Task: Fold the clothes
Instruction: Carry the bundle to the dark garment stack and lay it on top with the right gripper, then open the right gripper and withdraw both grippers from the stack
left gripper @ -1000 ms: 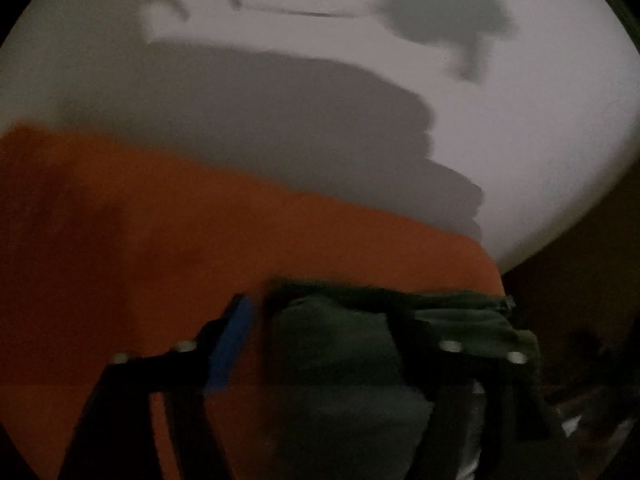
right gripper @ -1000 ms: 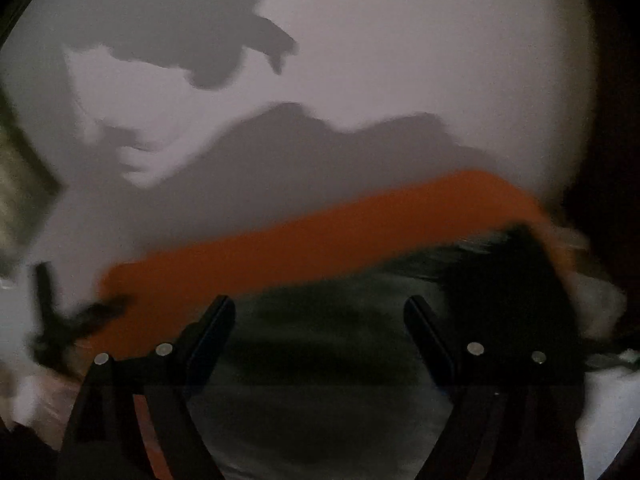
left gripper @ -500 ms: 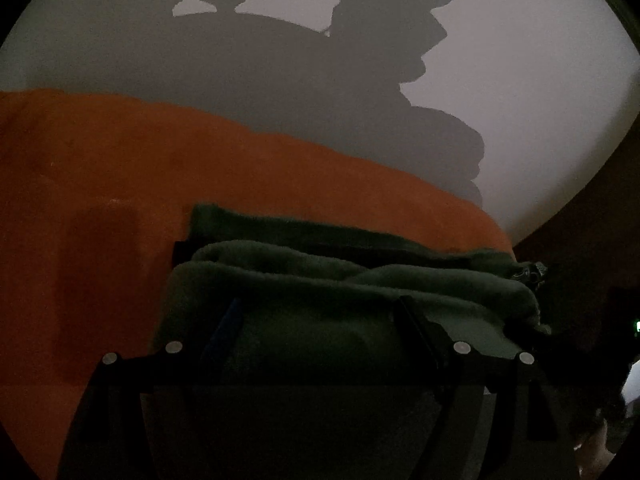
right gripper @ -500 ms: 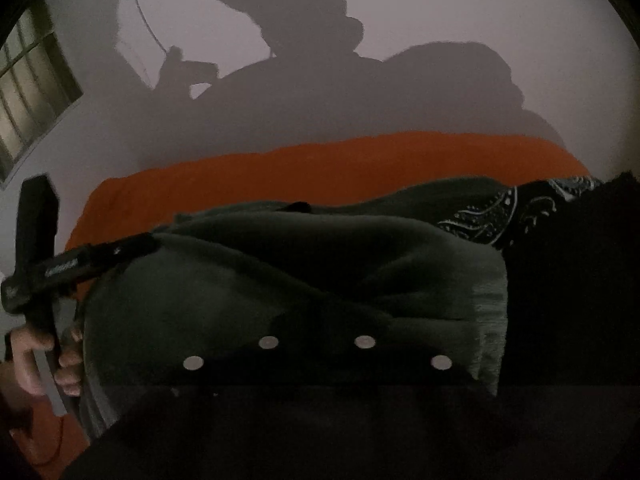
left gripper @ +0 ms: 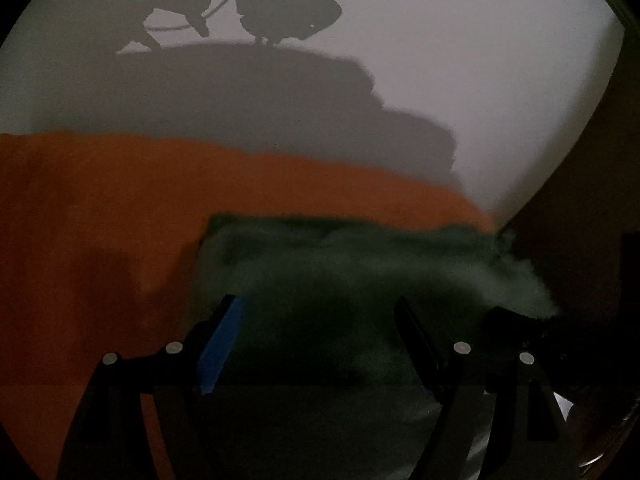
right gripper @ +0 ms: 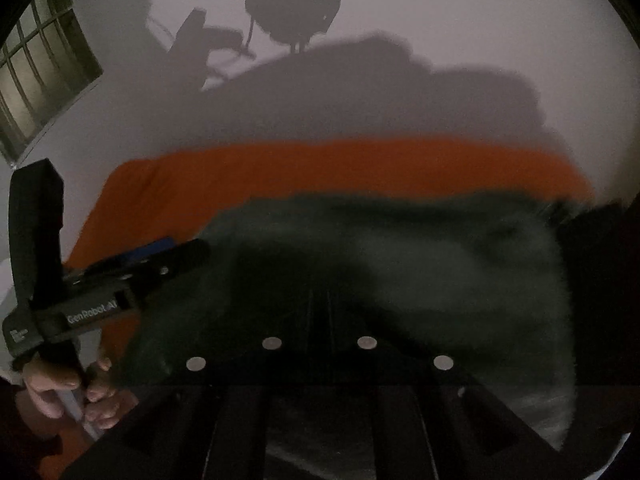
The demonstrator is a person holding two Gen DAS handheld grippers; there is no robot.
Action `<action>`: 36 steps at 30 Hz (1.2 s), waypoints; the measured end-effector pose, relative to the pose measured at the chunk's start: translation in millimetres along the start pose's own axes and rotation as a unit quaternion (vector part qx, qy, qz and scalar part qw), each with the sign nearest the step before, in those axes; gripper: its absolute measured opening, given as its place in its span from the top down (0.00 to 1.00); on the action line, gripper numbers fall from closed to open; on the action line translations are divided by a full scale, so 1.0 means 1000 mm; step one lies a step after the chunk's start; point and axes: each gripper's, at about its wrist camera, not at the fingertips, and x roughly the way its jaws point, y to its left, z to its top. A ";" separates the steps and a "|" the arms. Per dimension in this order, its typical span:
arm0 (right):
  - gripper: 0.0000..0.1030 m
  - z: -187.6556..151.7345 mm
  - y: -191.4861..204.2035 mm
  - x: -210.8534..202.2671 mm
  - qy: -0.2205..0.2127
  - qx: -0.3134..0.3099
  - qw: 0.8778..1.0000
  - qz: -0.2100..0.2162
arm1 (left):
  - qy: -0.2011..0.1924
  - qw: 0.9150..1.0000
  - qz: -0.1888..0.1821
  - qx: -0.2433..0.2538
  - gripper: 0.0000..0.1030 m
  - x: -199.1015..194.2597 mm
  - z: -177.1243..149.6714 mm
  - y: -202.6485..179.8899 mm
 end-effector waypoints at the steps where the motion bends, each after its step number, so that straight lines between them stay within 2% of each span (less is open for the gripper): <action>1: 0.99 -0.006 -0.014 0.005 0.002 0.011 1.000 -0.009 | 0.008 1.000 0.000 0.002 0.23 0.000 -0.005 0.002; 3: 1.00 -0.015 -0.040 0.002 -0.014 0.049 0.999 -0.009 | 0.010 1.000 -0.012 0.007 0.23 -0.008 -0.011 0.009; 4: 1.00 -0.018 -0.043 -0.004 -0.020 0.052 0.998 -0.024 | 0.009 1.000 -0.019 0.011 0.23 -0.015 -0.014 0.008; 6: 1.00 -0.021 -0.033 -0.020 -0.031 0.032 0.996 -0.078 | 0.007 0.999 -0.032 0.021 0.23 -0.032 -0.021 0.004; 7: 1.00 -0.023 -0.022 -0.028 -0.035 0.021 0.995 -0.088 | 0.006 0.999 -0.039 0.026 0.23 -0.040 -0.025 0.002; 8: 0.96 -0.026 -0.006 -0.037 -0.039 0.010 0.996 -0.085 | 0.005 0.998 -0.046 0.032 0.23 -0.048 -0.028 0.000; 10: 0.96 -0.034 0.028 -0.050 -0.048 0.005 0.998 -0.041 | 0.003 0.997 -0.060 0.042 0.23 -0.065 -0.036 -0.004; 13: 0.96 -0.056 0.059 -0.034 0.004 -0.005 0.999 -0.043 | 0.059 0.995 0.002 0.080 0.23 -0.042 -0.054 -0.012; 15: 1.00 -0.070 0.050 -0.021 0.039 0.015 0.997 -0.064 | 0.098 0.994 -0.017 0.046 0.22 -0.037 -0.067 0.010; 17: 1.00 -0.085 0.027 -0.023 0.057 0.067 0.994 -0.058 | 0.118 0.992 -0.022 0.024 0.22 -0.046 -0.075 0.027; 19: 1.00 -0.098 0.018 -0.033 0.077 0.092 0.990 -0.070 | 0.135 0.990 -0.015 0.023 0.22 -0.057 -0.082 0.037; 22: 0.98 -0.110 0.025 -0.045 0.114 0.092 0.982 -0.123 | 0.158 0.987 0.013 0.031 0.24 -0.073 -0.091 0.046; 26: 0.97 -0.116 0.057 -0.093 0.085 0.118 0.983 -0.110 | 0.136 0.990 0.004 0.026 0.24 -0.128 -0.088 0.047; 31: 0.95 -0.119 0.117 -0.160 0.044 0.130 0.985 -0.104 | 0.086 0.996 -0.007 0.035 0.23 -0.220 -0.084 0.021; 33: 0.89 -0.117 0.137 -0.202 0.033 0.134 0.985 -0.108 | 0.072 0.997 -0.003 0.041 0.23 -0.254 -0.088 0.007; 35: 0.68 -0.122 0.161 -0.238 0.022 0.139 0.983 -0.116 | 0.062 0.997 0.004 0.046 0.23 -0.291 -0.098 -0.001; 36: 0.62 -0.129 0.175 -0.256 0.013 0.143 0.983 -0.117 | 0.056 0.997 0.012 0.052 0.23 -0.311 -0.105 -0.008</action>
